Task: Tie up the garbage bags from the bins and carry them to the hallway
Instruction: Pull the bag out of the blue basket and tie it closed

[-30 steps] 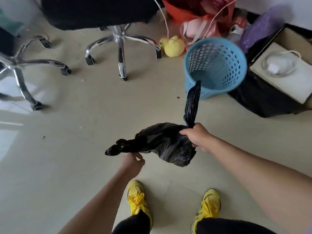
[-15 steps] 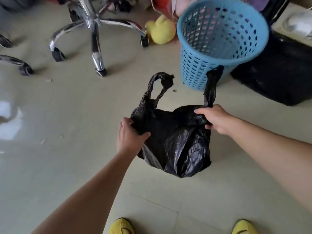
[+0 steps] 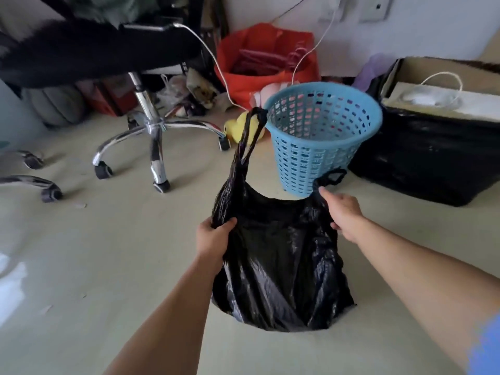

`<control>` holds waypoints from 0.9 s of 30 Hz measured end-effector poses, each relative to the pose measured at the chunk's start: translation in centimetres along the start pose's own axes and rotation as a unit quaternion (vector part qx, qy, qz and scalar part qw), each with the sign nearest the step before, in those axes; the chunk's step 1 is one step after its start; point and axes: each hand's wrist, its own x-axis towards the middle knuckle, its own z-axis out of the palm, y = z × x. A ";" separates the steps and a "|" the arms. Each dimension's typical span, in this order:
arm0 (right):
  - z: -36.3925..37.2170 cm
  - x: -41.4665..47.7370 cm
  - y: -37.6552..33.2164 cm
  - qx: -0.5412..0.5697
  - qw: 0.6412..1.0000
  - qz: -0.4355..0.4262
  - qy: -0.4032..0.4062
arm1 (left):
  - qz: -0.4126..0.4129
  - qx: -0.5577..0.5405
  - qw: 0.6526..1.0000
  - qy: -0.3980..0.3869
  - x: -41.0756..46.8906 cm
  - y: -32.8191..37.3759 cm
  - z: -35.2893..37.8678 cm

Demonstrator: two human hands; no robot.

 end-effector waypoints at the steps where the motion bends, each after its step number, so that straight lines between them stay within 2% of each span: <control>1: -0.4 -0.4 0.0 -0.019 1.000 -0.018 0.012 | 0.005 0.000 1.000 0.014 -0.3 0.0 0.2; 4: -1.2 -2.1 0.6 -0.075 0.996 -0.028 -0.047 | -0.007 -0.021 1.000 0.007 -1.0 0.0 0.7; 7: -1.9 -3.0 1.5 -0.110 0.980 0.044 -0.158 | -0.056 -0.077 0.991 -0.090 -1.4 0.3 1.2; 9: -2.2 -3.6 1.9 -0.142 0.969 0.079 -0.187 | -0.074 -0.047 0.987 -0.131 -1.9 0.6 1.6; 11: -2.2 -4.0 2.1 -0.149 0.973 0.075 -0.159 | -0.068 -0.005 0.992 -0.108 -2.4 0.7 1.9; 14: -2.8 -3.9 2.2 -0.076 0.996 0.032 -0.046 | -0.016 0.011 0.999 -0.032 -2.7 0.8 1.7; 16: -3.4 -3.3 2.1 -0.025 0.999 0.016 0.023 | -0.013 -0.011 1.000 0.002 -2.4 0.9 1.5; 18: -3.8 -3.2 1.8 0.007 0.998 0.003 0.057 | -0.034 -0.048 0.998 0.015 -2.4 1.1 1.6; 20: -3.9 -3.7 1.3 0.036 0.999 -0.003 0.036 | -0.061 -0.066 0.996 0.008 -2.5 1.2 2.0; 23: -3.8 -4.9 0.9 0.064 0.996 -0.029 -0.062 | -0.064 -0.074 0.995 -0.014 -3.1 1.4 2.1; 27: -3.6 -5.1 1.5 -0.077 0.987 -0.069 -0.123 | -0.034 -0.065 0.997 -0.012 -3.2 2.1 1.4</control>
